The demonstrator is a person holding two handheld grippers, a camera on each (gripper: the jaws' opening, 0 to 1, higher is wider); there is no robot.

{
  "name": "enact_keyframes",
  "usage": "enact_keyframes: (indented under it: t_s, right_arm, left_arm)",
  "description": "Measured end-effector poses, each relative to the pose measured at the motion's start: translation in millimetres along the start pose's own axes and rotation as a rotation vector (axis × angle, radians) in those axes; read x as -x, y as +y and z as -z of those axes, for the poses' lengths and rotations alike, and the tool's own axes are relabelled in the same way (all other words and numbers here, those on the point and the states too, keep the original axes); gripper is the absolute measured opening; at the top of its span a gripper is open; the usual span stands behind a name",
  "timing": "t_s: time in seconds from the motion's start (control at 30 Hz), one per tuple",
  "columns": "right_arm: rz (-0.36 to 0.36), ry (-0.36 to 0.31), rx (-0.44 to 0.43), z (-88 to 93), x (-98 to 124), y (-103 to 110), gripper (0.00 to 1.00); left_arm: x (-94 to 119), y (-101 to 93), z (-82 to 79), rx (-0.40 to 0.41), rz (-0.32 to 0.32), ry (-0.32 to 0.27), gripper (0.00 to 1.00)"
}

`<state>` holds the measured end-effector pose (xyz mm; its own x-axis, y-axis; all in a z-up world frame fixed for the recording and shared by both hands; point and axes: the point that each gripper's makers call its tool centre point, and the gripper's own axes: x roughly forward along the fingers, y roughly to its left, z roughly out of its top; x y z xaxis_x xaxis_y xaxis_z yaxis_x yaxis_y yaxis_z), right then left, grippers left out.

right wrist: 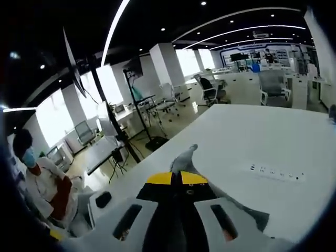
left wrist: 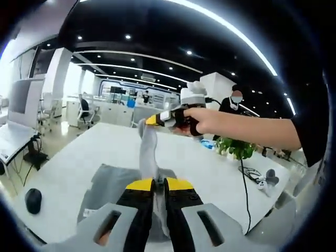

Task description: Fold the towel on the table until its edges align and the towel forms a compact rectangular stack.

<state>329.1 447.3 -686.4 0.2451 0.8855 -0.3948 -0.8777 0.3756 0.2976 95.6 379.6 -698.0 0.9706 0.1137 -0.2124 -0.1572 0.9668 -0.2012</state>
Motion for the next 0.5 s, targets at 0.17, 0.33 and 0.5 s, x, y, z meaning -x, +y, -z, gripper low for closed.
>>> enact_keyframes:
  t_s: [0.17,0.33,0.5]
  right_arm:
    - [-0.015,0.023,0.004,10.8,-18,6,0.00]
    - [-0.012,0.050,-0.004,23.9,-36,8,0.00]
    - [0.008,0.073,-0.032,42.6,-60,9,0.01]
  left_arm:
    - [2,16.0,12.6,0.040,-0.039,0.015,0.08]
    - [-1,26.3,25.8,0.056,-0.053,0.031,0.08]
    - [-5,47.7,44.7,0.068,-0.123,0.055,0.08]
